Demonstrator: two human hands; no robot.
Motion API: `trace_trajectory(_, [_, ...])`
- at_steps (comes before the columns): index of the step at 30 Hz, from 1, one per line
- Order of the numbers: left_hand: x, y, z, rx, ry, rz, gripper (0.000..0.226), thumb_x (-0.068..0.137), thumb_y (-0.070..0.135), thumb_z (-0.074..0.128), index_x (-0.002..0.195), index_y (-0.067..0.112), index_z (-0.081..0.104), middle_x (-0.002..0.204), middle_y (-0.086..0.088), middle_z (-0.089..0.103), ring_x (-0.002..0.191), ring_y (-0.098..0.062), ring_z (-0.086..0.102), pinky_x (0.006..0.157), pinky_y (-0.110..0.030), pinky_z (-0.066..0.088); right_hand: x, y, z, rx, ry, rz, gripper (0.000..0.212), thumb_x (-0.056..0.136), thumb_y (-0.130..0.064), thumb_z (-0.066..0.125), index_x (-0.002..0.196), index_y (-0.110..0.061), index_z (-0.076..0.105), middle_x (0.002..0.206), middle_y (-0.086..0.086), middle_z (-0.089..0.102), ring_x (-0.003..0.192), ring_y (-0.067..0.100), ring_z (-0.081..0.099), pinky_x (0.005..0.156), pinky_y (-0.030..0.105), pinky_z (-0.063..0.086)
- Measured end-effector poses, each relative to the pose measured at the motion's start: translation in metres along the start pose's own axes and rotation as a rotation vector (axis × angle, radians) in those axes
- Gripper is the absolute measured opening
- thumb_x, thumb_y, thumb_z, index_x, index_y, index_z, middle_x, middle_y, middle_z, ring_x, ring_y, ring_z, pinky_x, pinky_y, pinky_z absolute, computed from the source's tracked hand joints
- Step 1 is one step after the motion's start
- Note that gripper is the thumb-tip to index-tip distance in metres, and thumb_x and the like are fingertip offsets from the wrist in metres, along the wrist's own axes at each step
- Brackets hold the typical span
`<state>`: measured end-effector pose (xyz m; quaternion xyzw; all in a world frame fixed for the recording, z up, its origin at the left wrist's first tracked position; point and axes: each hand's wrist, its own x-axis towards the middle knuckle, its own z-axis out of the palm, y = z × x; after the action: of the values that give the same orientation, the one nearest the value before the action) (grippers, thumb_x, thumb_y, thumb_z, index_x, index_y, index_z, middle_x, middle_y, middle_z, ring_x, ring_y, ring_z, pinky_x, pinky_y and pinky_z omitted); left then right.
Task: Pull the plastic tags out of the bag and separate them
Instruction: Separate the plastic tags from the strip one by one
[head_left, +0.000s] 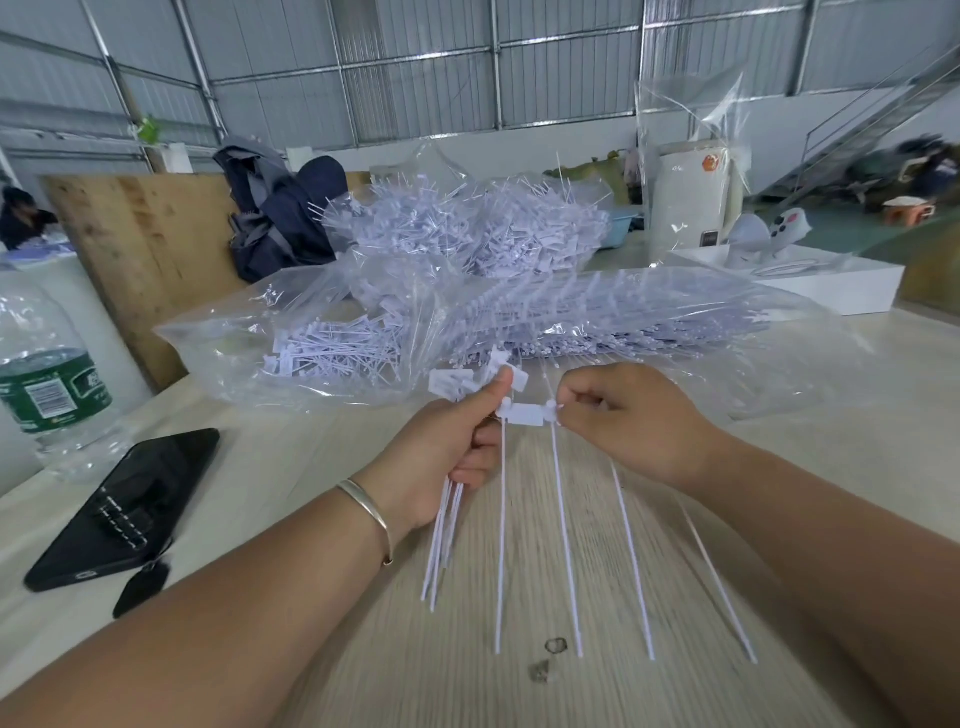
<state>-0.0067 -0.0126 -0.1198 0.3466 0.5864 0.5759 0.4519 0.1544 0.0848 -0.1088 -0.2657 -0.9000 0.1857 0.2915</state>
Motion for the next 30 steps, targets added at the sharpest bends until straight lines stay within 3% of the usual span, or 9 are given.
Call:
trace_trajectory(3, [-0.001,0.001,-0.001,-0.017,-0.007,0.015,0.035,0.069,0.053,0.074,0.061,0.028,0.050,0.057,0.007,0.025,0.036,-0.005,0.019,0.034,-0.017,0.013,0.001,0.000,-0.003,-0.007,-0.033,-0.002,0.015,0.087,-0.034,0.059,0.079,-0.023,0.063,0.060,-0.009,0.048,0.060,0.004,0.044,0.072,0.026,0.032])
trace_trajectory(8, [0.000,-0.002,0.000,-0.057,0.065,0.051,0.026,0.081,0.029,0.075,0.067,0.020,0.055,0.059,0.004,0.042,0.036,-0.004,0.025,0.031,-0.016,0.016,0.000,0.002,-0.006,0.010,0.019,-0.007,0.017,0.086,-0.042,0.061,0.082,-0.025,0.065,0.066,-0.012,0.052,0.064,0.001,0.046,0.084,0.032,0.036])
trace_trajectory(12, [0.000,0.000,-0.003,-0.162,0.103,0.037,0.023,0.079,0.027,0.075,0.070,0.016,0.057,0.062,0.004,0.048,0.034,-0.004,0.026,0.032,-0.015,0.016,0.004,0.009,-0.009,0.000,0.023,0.125,0.039,0.087,-0.050,0.058,0.064,-0.022,0.047,0.059,-0.008,0.043,0.063,0.009,0.043,0.078,0.034,0.032])
trace_trajectory(14, [-0.001,0.000,-0.003,-0.174,0.058,0.051,0.019,0.072,0.031,0.075,0.068,0.017,0.063,0.066,0.003,0.050,0.035,-0.003,0.026,0.032,-0.015,0.017,0.003,0.011,-0.009,0.142,0.030,0.172,0.044,0.086,-0.047,0.062,0.062,-0.016,0.043,0.057,-0.007,0.040,0.058,0.010,0.039,0.069,0.031,0.032])
trace_trajectory(17, [-0.003,0.001,-0.003,-0.163,-0.025,0.056,0.018,0.068,0.034,0.075,0.060,0.020,0.068,0.066,0.004,0.050,0.035,-0.002,0.024,0.030,-0.014,0.020,0.001,0.010,-0.010,0.416,0.002,0.195,0.046,0.083,-0.040,0.068,0.068,-0.004,0.045,0.062,0.002,0.033,0.056,0.013,0.030,0.058,0.028,0.024])
trace_trajectory(22, [-0.007,0.000,0.000,-0.150,-0.177,0.026,0.024,0.077,0.033,0.068,0.082,0.011,0.059,0.060,0.008,0.055,0.034,0.000,0.024,0.031,-0.012,0.021,-0.003,0.003,-0.008,0.652,-0.156,0.110,0.056,0.071,-0.053,0.065,0.070,0.001,0.050,0.061,0.005,0.038,0.063,0.017,0.033,0.064,0.029,0.028])
trace_trajectory(25, [-0.010,-0.002,0.005,-0.149,-0.258,0.016,0.017,0.082,0.030,0.063,0.084,0.013,0.059,0.057,0.007,0.059,0.033,0.001,0.025,0.032,-0.010,0.019,-0.003,-0.003,0.000,0.783,-0.248,0.109,0.053,0.071,-0.053,0.065,0.079,-0.001,0.057,0.065,0.004,0.040,0.062,0.015,0.036,0.062,0.027,0.031])
trace_trajectory(28, [-0.008,-0.002,0.005,-0.216,-0.201,-0.013,0.021,0.076,0.030,0.068,0.084,0.013,0.062,0.068,0.005,0.063,0.033,0.001,0.024,0.032,-0.011,0.015,-0.002,-0.007,0.001,0.757,-0.230,0.113,0.052,0.070,-0.056,0.064,0.074,-0.004,0.057,0.061,0.000,0.041,0.056,0.011,0.037,0.054,0.018,0.034])
trace_trajectory(30, [-0.005,-0.001,0.004,-0.230,-0.141,-0.031,0.025,0.071,0.032,0.070,0.082,0.011,0.062,0.070,0.003,0.064,0.033,0.000,0.025,0.031,-0.012,0.016,-0.001,-0.005,0.000,0.672,-0.154,0.121,0.064,0.070,-0.058,0.064,0.075,0.005,0.052,0.057,-0.002,0.041,0.053,0.011,0.037,0.052,0.018,0.033])
